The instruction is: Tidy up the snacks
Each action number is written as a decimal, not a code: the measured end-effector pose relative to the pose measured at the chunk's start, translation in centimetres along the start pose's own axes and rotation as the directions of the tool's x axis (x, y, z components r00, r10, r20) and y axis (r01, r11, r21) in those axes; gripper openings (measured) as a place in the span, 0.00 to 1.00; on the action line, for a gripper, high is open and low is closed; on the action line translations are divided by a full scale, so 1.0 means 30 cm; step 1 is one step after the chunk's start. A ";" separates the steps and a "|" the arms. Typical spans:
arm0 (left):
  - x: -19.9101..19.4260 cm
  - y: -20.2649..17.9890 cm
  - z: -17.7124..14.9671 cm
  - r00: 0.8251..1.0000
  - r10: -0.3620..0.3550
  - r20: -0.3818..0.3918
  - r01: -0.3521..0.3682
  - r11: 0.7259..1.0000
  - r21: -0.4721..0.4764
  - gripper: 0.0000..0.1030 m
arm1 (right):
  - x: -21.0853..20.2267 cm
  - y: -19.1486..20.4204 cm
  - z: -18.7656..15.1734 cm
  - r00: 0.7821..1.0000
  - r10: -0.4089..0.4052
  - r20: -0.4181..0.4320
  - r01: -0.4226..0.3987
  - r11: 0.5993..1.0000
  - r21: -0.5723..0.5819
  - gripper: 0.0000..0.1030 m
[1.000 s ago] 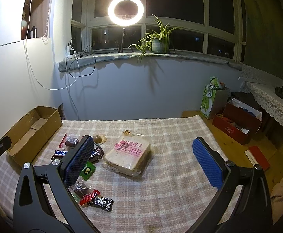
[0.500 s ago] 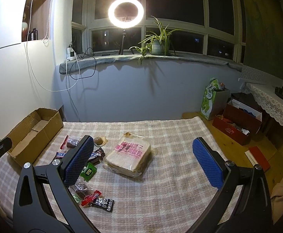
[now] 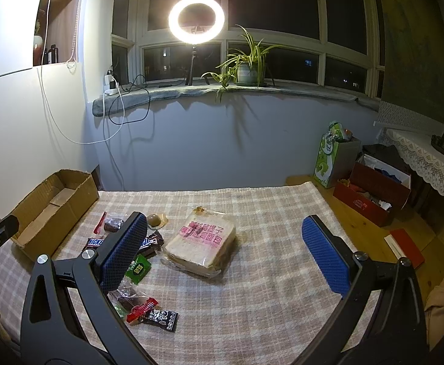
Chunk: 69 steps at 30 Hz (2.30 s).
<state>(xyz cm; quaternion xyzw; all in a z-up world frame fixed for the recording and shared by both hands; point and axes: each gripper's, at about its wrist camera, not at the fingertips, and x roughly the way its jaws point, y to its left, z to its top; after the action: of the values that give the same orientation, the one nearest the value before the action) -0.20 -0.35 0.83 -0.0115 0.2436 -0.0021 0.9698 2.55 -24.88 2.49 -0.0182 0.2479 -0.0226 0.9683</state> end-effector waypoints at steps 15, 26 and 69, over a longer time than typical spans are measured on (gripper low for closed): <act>0.000 -0.005 0.000 1.000 -0.002 -0.001 0.002 1.000 0.001 0.81 | 0.000 -0.003 -0.003 1.000 0.004 -0.004 -0.004 1.000 0.002 1.00; -0.003 -0.014 -0.001 1.000 -0.005 -0.003 0.005 1.000 0.003 0.81 | 0.001 -0.003 -0.014 1.000 0.005 -0.008 -0.005 1.000 0.004 1.00; 0.249 -0.181 -0.303 0.835 -0.316 -0.450 0.395 0.914 0.092 0.37 | 0.312 0.159 -0.352 0.733 0.399 -0.550 -0.605 0.753 -0.260 0.58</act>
<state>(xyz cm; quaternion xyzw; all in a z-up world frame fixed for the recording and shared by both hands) 2.10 -6.06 -10.57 0.0322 0.4418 -0.2076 0.8722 5.83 -20.86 -11.47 -0.1518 0.4644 0.2973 0.8203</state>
